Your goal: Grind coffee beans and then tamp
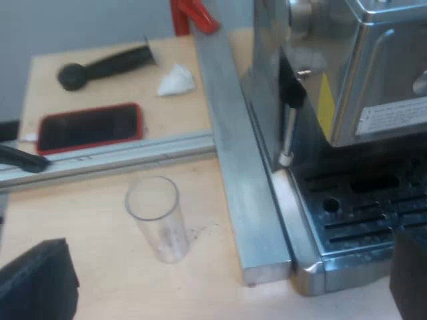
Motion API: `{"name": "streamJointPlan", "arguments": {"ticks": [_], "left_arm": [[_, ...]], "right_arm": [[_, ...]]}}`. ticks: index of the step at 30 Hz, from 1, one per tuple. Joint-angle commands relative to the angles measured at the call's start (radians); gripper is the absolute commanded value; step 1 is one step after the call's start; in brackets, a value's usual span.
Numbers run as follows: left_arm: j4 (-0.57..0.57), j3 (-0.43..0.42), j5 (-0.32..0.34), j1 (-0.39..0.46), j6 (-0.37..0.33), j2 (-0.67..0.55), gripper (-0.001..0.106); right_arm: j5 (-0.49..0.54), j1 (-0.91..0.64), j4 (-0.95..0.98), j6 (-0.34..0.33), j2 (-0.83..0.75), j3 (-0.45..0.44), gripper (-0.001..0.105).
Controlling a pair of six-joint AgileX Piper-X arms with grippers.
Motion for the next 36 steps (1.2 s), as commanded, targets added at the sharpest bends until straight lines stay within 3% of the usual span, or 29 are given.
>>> {"name": "streamJointPlan", "arguments": {"ticks": [1, 12, 17, 19, 22, 31, 36], "left_arm": [[0.016, -0.006, -0.029, -0.001, -0.013, -0.054, 0.097], [0.062, -0.006, -0.029, -0.001, -0.010, -0.265, 0.097], [0.097, -0.006, -0.029, -0.001, -0.010, -0.338, 0.097], [0.122, 0.001, -0.029, -0.001, -0.010, -0.389, 0.097], [0.150, 0.023, -0.029, -0.001, -0.010, -0.447, 0.097], [0.289, 0.097, -0.026, -0.001, -0.010, -0.630, 0.097], [0.367, 0.107, -0.026, 0.001, -0.010, -0.646, 0.097]], "right_arm": [[-0.012, -0.005, -0.002, -0.044, -0.044, -0.009, 0.090], [-0.037, -0.005, -0.002, -0.051, -0.286, 0.057, 0.090], [-0.037, -0.005, -0.002, -0.051, -0.322, 0.076, 0.090], [-0.054, -0.005, -0.002, -0.062, -0.456, 0.154, 0.090], [-0.054, -0.005, 0.002, -0.062, -0.513, 0.192, 0.090], [-0.054, -0.005, 0.081, -0.038, -0.604, 0.244, 0.090], [-0.059, -0.005, 0.079, -0.038, -0.604, 0.251, 0.090]]}}
